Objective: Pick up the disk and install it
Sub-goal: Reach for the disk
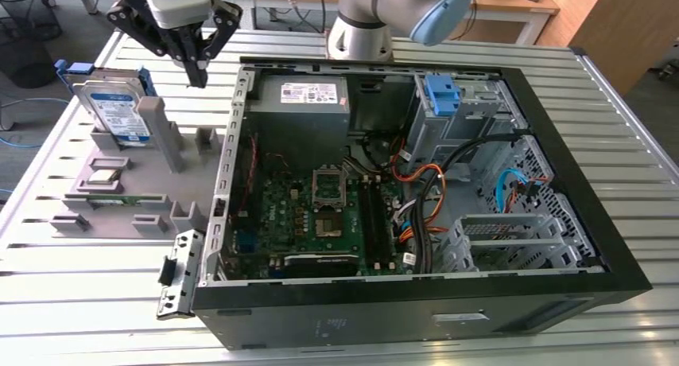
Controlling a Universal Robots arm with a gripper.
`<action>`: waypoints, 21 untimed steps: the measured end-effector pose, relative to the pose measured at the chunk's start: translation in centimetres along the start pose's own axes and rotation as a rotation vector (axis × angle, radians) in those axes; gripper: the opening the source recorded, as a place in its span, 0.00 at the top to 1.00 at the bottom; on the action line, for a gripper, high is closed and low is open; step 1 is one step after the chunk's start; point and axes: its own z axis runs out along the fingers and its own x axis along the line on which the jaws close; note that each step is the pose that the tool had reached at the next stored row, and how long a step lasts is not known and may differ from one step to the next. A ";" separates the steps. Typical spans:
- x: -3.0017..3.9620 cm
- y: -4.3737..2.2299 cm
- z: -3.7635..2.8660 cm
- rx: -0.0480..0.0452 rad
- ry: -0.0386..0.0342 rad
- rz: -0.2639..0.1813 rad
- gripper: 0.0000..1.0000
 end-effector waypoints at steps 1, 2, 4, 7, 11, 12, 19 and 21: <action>0.19 -0.01 0.00 0.0000 0.0000 0.000 0.89; 0.39 -0.03 0.01 0.0000 0.0000 0.000 0.89; 0.82 -0.06 0.02 0.0000 0.0000 0.000 0.89; 1.51 -0.10 0.04 0.0000 0.0000 0.000 0.89; 2.52 -0.18 0.07 0.0000 -0.0001 0.001 0.89; 2.80 -0.19 0.08 0.0000 -0.0001 0.001 0.89; 3.97 -0.28 0.09 0.0000 -0.0001 0.002 0.89; 3.99 -0.28 0.08 0.0001 -0.0001 0.002 0.89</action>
